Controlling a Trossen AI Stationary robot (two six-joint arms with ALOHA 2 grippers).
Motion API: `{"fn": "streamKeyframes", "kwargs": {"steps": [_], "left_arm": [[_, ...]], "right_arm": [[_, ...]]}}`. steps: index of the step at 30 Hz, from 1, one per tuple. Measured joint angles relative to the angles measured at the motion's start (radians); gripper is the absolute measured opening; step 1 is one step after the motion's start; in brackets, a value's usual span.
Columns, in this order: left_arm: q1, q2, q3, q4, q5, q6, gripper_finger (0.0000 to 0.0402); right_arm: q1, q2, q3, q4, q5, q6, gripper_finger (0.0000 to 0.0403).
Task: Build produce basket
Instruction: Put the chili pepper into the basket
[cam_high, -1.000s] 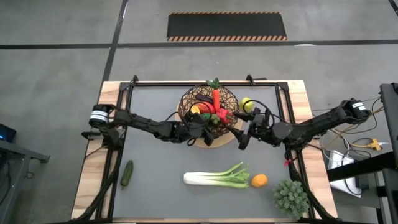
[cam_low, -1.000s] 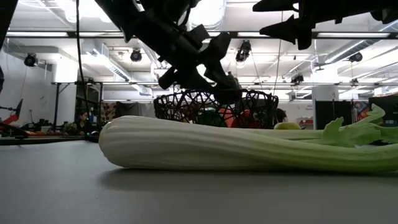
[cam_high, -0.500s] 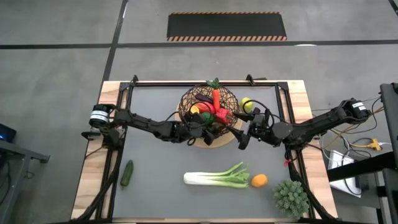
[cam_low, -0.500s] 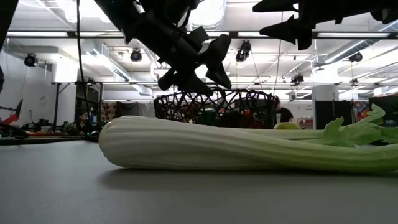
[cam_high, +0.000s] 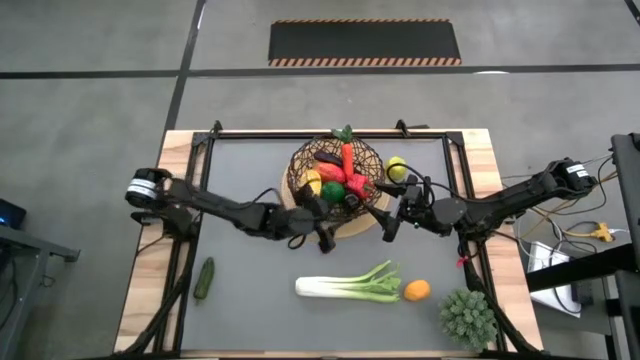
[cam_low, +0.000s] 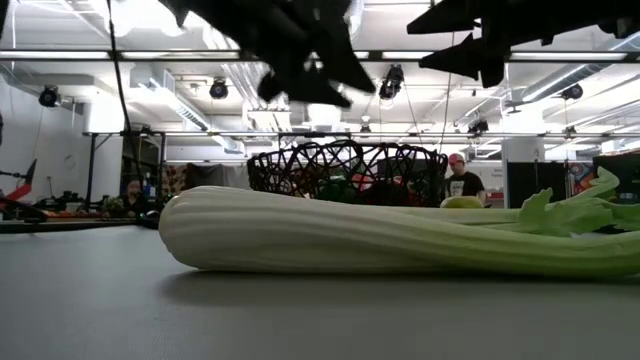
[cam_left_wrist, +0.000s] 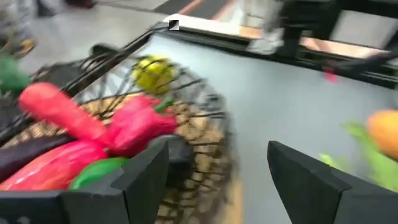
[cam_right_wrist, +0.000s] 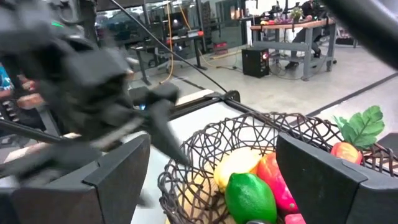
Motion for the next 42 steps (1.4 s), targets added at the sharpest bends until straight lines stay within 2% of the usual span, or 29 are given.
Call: {"fn": "streamKeyframes", "kwargs": {"steps": [5,8,16,20,23,27,31,38,42], "left_arm": [[-0.12,-0.099,0.0,-0.159,0.013,-0.002,0.0254],[-0.197,-0.158,0.0,-0.353,0.044,-0.133,0.0254],[-0.357,-0.22,-0.001,-0.961,0.086,-0.837,0.0254],[-0.398,-0.198,-0.002,-1.234,0.258,-1.159,0.0254],[-0.424,-0.158,-0.025,-1.381,0.416,-1.321,0.0254],[-0.45,-0.113,-0.095,-1.389,0.587,-1.399,0.0254],[-0.464,-0.076,-0.144,-1.378,0.708,-1.425,0.0253],[-0.471,-0.062,-0.193,-1.37,0.771,-1.453,0.0253],[-0.475,-0.062,-0.235,-1.273,0.781,-1.451,0.0253]], "right_arm": [[0.0,0.0,0.0,-0.007,0.0,-0.01,0.0329],[0.0,0.0,0.0,-0.012,0.0,-0.013,0.0329],[0.0,0.0,0.0,-0.014,0.0,-0.027,0.0329],[0.0,0.0,0.0,-0.014,0.0,-0.028,0.0329],[0.0,0.0,0.0,-0.014,0.0,-0.028,0.0329],[0.0,0.0,0.0,-0.014,0.0,-0.028,0.0329],[0.0,0.0,0.0,-0.015,0.0,-0.028,0.0329],[0.0,0.0,0.0,-0.015,-0.001,-0.027,0.0329],[0.0,0.0,0.0,-0.015,-0.001,-0.027,0.0329]]}}
